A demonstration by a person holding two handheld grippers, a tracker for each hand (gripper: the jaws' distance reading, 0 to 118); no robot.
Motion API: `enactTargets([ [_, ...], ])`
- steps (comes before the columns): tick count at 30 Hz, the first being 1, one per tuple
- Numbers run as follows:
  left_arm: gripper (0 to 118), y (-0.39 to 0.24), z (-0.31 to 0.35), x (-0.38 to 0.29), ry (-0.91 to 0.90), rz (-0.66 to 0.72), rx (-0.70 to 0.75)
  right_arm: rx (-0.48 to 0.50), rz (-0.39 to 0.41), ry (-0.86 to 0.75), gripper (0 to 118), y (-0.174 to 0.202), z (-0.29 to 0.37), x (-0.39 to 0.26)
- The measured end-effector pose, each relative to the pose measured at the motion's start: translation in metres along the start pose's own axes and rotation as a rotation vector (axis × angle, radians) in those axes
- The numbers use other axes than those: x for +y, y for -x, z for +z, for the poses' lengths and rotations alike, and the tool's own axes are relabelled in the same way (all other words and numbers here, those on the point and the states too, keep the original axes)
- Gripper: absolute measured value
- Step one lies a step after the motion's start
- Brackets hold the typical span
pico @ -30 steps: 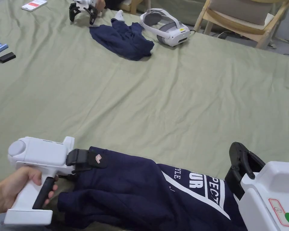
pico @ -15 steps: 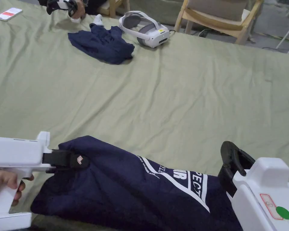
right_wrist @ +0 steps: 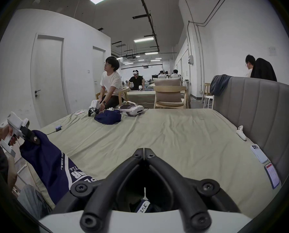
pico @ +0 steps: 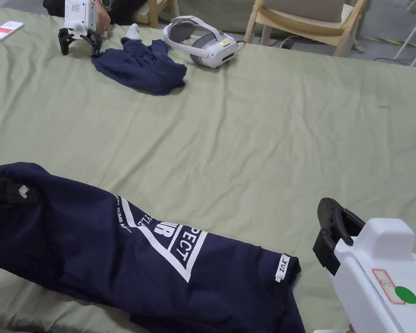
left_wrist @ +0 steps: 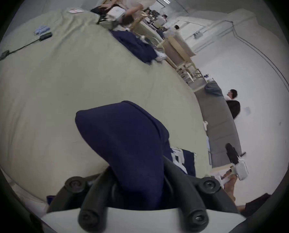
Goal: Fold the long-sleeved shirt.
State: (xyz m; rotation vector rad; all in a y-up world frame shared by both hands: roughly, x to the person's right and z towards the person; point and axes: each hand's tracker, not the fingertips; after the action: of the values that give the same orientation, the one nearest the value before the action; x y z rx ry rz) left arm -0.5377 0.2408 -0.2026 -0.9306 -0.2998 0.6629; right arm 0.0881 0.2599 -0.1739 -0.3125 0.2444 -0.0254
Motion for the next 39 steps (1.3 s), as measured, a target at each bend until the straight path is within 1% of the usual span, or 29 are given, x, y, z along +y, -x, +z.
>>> enactTargets([
  [2,13,-0.037,-0.010,-0.013,0.030,-0.034,-0.106,0.004,-0.004,0.002,0,-0.001,-0.001,-0.001],
  [3,13,-0.053,-0.019,-0.018,0.045,-0.082,-0.133,0.003,-0.006,0.002,0,-0.002,-0.001,-0.002],
  [5,13,-0.088,-0.041,-0.033,0.063,-0.088,-0.188,0.001,-0.012,0.004,0,-0.003,-0.001,-0.003],
  [7,13,-0.126,-0.075,-0.051,0.078,-0.141,-0.207,0.000,-0.020,0.004,0,-0.008,0.000,-0.004],
  [10,13,-0.169,-0.133,-0.082,0.125,-0.100,-0.274,-0.015,-0.026,0.001,0,-0.014,0.005,-0.004],
  [12,13,-0.206,-0.178,-0.102,0.193,-0.089,-0.266,-0.029,-0.029,-0.003,0,-0.020,0.009,-0.004],
  [13,13,-0.221,-0.200,-0.116,0.198,-0.172,-0.252,-0.042,-0.031,-0.007,0,-0.024,0.011,-0.004],
  [14,13,-0.234,-0.225,-0.127,0.225,-0.172,-0.243,-0.058,-0.036,-0.002,0,-0.027,0.012,-0.004],
  [16,13,-0.251,-0.271,-0.146,0.290,-0.098,-0.249,-0.069,-0.046,-0.003,0,-0.034,0.015,-0.004],
  [17,16,-0.258,-0.287,-0.154,0.315,-0.143,-0.246,-0.079,-0.050,-0.005,0,-0.036,0.017,-0.003],
  [18,24,-0.269,-0.294,-0.159,0.275,-0.146,-0.172,-0.088,-0.051,-0.007,0,-0.039,0.019,-0.002],
  [19,38,-0.277,-0.299,-0.161,0.273,-0.110,-0.144,-0.094,-0.052,-0.010,0,-0.042,0.022,-0.001],
  [20,70,-0.282,-0.301,-0.162,0.281,-0.118,-0.175,-0.101,-0.054,-0.017,0,-0.045,0.025,0.000],
  [21,90,-0.287,-0.293,-0.163,0.255,-0.105,-0.209,-0.106,-0.051,-0.020,0,-0.047,0.027,0.001],
  [22,103,-0.292,-0.281,-0.159,0.214,-0.101,-0.250,-0.111,-0.047,-0.024,0,-0.049,0.029,0.002],
  [23,108,-0.294,-0.268,-0.153,0.213,-0.115,-0.293,-0.116,-0.046,-0.028,0,-0.051,0.030,0.002],
  [24,108,-0.298,-0.248,-0.147,0.179,-0.130,-0.347,-0.120,-0.046,-0.031,0,-0.053,0.031,0.003],
  [25,108,-0.300,-0.227,-0.141,0.097,-0.130,-0.382,-0.122,-0.049,-0.034,0,-0.055,0.031,0.003],
  [28,110,-0.285,-0.172,-0.118,-0.005,-0.121,-0.430,-0.125,-0.056,-0.037,0,-0.056,0.029,0.002],
  [29,111,-0.278,-0.164,-0.114,-0.017,-0.119,-0.409,-0.125,-0.061,-0.037,0,-0.056,0.029,0.002],
  [30,111,-0.266,-0.155,-0.110,-0.039,-0.117,-0.348,-0.119,-0.070,-0.037,0,-0.056,0.028,0.001],
  [32,110,-0.242,-0.155,-0.104,0.014,-0.116,-0.245,-0.114,-0.075,-0.034,0,-0.054,0.027,-0.002],
  [33,106,-0.230,-0.162,-0.106,0.042,-0.080,-0.226,-0.110,-0.076,-0.031,0,-0.053,0.027,-0.003],
  [34,93,-0.214,-0.176,-0.107,0.085,-0.028,-0.227,-0.105,-0.078,-0.028,0,-0.052,0.026,-0.005],
  [35,67,-0.204,-0.188,-0.111,0.112,0.046,-0.236,-0.102,-0.078,-0.026,0,-0.051,0.026,-0.006],
  [36,45,-0.198,-0.204,-0.121,0.157,0.071,-0.243,-0.100,-0.080,-0.019,0,-0.051,0.025,-0.008],
  [37,28,-0.197,-0.217,-0.131,0.190,0.083,-0.238,-0.097,-0.081,-0.015,0,-0.051,0.025,-0.009],
  [38,16,-0.201,-0.226,-0.141,0.213,0.054,-0.225,-0.098,-0.082,-0.012,0,-0.051,0.025,-0.010],
  [39,15,-0.206,-0.238,-0.151,0.242,0.019,-0.230,-0.100,-0.080,-0.010,0,-0.052,0.026,-0.011],
])
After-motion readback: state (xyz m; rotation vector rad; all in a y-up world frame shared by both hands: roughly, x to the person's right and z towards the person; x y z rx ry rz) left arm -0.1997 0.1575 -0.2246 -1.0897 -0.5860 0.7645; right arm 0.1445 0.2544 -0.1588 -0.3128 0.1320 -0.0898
